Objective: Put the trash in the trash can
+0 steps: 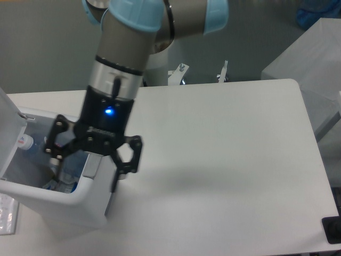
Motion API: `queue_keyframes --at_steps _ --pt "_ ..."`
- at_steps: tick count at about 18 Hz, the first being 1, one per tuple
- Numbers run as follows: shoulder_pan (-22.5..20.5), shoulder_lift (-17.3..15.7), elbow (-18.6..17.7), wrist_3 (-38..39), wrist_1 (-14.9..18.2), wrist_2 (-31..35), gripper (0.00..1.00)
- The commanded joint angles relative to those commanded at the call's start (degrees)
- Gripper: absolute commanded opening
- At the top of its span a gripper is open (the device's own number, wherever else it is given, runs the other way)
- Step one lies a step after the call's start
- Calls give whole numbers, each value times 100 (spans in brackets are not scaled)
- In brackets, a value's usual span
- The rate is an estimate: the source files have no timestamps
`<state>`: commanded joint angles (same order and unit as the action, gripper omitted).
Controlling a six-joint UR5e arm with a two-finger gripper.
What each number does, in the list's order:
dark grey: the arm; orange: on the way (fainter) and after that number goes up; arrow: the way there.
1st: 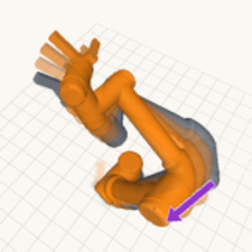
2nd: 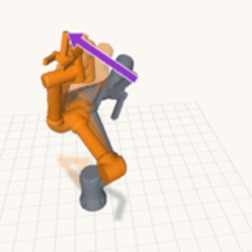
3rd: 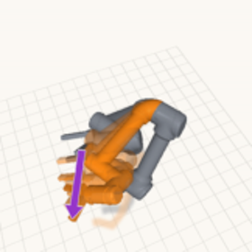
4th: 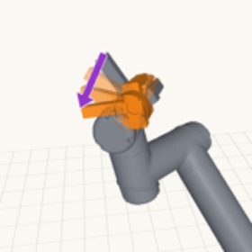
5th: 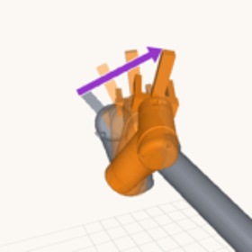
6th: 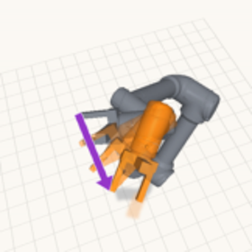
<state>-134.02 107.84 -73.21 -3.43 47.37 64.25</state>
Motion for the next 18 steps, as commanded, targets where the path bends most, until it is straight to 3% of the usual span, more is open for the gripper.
queue_keyframes --at_steps 2,6,8,12,15,18 --pt "-167 96 -35 -244 9 9 100" --pt "-580 456 17 -1526 53 87 100" --pt "-599 763 193 -2281 61 568 100" --pt "-782 1115 158 -3900 97 1309 100" --pt "-1256 1230 35 -4577 403 1336 100" --pt "-1302 1301 35 -5351 807 1493 100"
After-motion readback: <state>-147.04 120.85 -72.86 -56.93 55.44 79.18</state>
